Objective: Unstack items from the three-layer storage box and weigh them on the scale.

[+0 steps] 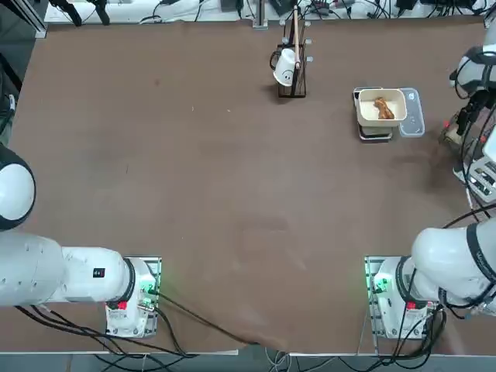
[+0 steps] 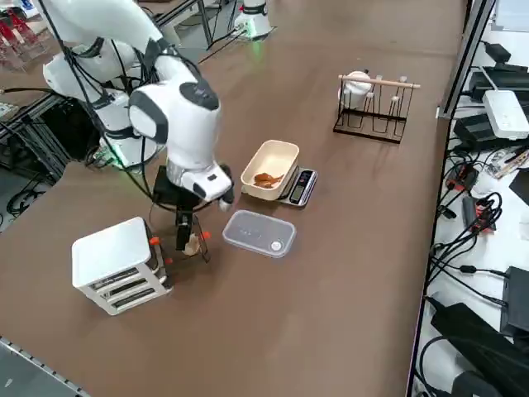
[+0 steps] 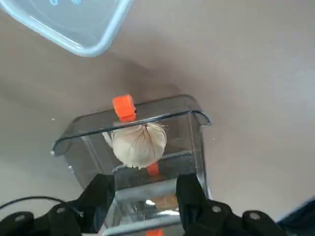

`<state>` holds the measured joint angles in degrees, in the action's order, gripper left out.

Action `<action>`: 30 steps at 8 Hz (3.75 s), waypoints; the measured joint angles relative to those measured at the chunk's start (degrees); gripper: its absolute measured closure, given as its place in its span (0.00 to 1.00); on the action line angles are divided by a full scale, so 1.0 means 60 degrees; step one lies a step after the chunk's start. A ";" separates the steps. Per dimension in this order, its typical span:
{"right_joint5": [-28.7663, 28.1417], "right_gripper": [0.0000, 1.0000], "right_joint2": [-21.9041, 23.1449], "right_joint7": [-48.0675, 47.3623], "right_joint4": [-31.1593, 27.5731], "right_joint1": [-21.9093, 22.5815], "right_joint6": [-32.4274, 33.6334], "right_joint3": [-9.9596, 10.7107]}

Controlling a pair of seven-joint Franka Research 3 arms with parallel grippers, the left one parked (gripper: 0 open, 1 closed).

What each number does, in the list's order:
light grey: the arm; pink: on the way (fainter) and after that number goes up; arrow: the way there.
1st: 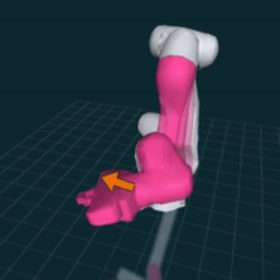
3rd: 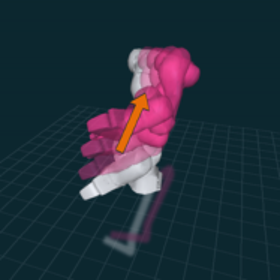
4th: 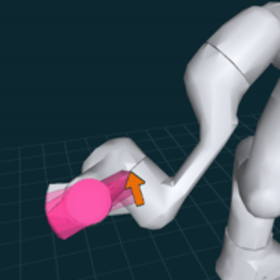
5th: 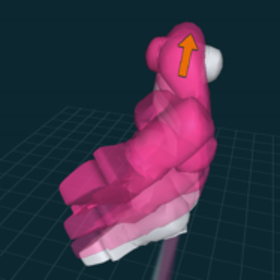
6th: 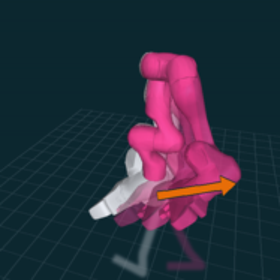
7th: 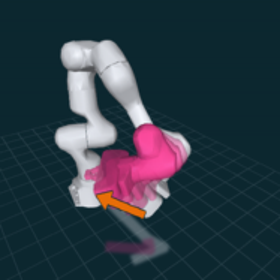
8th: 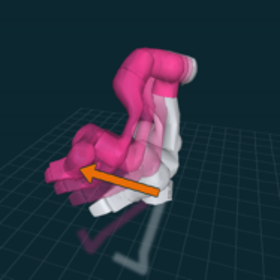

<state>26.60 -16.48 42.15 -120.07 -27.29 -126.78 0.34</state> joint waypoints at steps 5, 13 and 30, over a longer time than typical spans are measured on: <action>-0.0001 0.22 -0.0237 0.0027 -0.0165 -0.0096 -0.0837 -0.0057; -0.0455 0.22 -0.0475 0.0027 -0.0201 -0.0094 -0.1045 -0.0096; -0.2145 0.54 0.0328 -0.0046 0.1370 0.0315 0.2346 -0.0891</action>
<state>13.73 -14.51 41.88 -111.85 -25.39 -112.70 -5.00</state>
